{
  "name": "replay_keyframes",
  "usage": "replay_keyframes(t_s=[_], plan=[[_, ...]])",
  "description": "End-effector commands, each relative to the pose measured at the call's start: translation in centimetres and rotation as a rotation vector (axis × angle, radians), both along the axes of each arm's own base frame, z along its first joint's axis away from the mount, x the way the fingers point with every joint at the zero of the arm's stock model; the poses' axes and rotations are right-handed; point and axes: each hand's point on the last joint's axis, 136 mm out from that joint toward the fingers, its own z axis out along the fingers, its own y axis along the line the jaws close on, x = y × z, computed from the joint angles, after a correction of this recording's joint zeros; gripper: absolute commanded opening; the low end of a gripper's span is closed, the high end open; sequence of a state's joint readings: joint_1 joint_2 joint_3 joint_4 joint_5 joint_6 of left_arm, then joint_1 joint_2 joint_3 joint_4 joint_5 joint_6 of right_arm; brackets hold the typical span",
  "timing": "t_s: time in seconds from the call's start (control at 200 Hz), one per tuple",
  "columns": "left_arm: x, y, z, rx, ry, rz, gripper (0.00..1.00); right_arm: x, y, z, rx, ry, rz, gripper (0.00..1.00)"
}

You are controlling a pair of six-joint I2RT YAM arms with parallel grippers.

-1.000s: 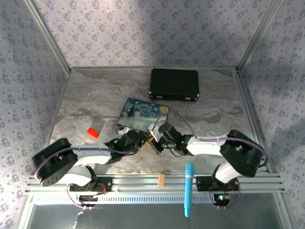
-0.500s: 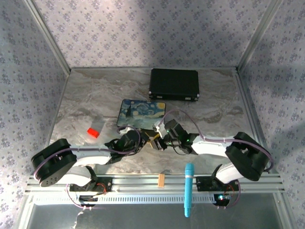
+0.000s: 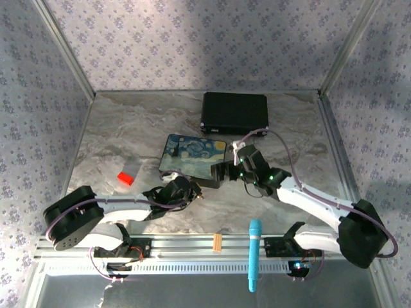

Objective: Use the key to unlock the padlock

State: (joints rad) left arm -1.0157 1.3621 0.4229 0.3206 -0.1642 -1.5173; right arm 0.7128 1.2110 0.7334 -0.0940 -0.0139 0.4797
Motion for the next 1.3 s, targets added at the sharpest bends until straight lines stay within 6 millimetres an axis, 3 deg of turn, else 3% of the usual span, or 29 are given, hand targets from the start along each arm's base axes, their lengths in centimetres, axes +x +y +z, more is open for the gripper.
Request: replay_keyframes(t_s=[0.0, 0.13, 0.33, 0.545, 0.825, 0.96, 1.109, 1.294], plan=[[-0.5, -0.4, -0.5, 0.065, 0.011, -0.058, 0.00, 0.8, -1.0, -2.1, -0.065, 0.153, -0.098, 0.99], [-0.6, -0.4, -0.7, 0.098, 0.017, -0.084, 0.00, 1.7, 0.8, -3.6, -0.098, 0.183, -0.079, 0.95], [-1.1, 1.2, -1.8, 0.244, 0.032, -0.135, 0.00, 2.4, 0.2, -6.6, -0.181, 0.241, -0.119, 0.93], [-1.7, 5.5, -3.7, 0.464, 0.080, -0.171, 0.01, 2.3, -0.3, -8.9, -0.213, 0.299, -0.122, 0.89], [-1.9, 11.1, -2.7, 0.812, 0.076, -0.222, 0.04, 2.4, -0.4, -9.9, -0.230, 0.326, -0.119, 0.86], [-2.1, 12.9, -3.7, 0.873, 0.119, -0.245, 0.06, 2.6, -0.3, -10.1, -0.231, 0.329, -0.118, 0.86], [-2.0, 13.6, -4.4, 0.934, 0.122, -0.275, 0.11, 2.6, -0.2, -10.3, -0.233, 0.339, -0.115, 0.86], [-1.5, 10.6, -5.0, 0.809, 0.040, -0.340, 0.15, 2.6, -0.2, -10.5, -0.239, 0.342, -0.115, 0.86]])
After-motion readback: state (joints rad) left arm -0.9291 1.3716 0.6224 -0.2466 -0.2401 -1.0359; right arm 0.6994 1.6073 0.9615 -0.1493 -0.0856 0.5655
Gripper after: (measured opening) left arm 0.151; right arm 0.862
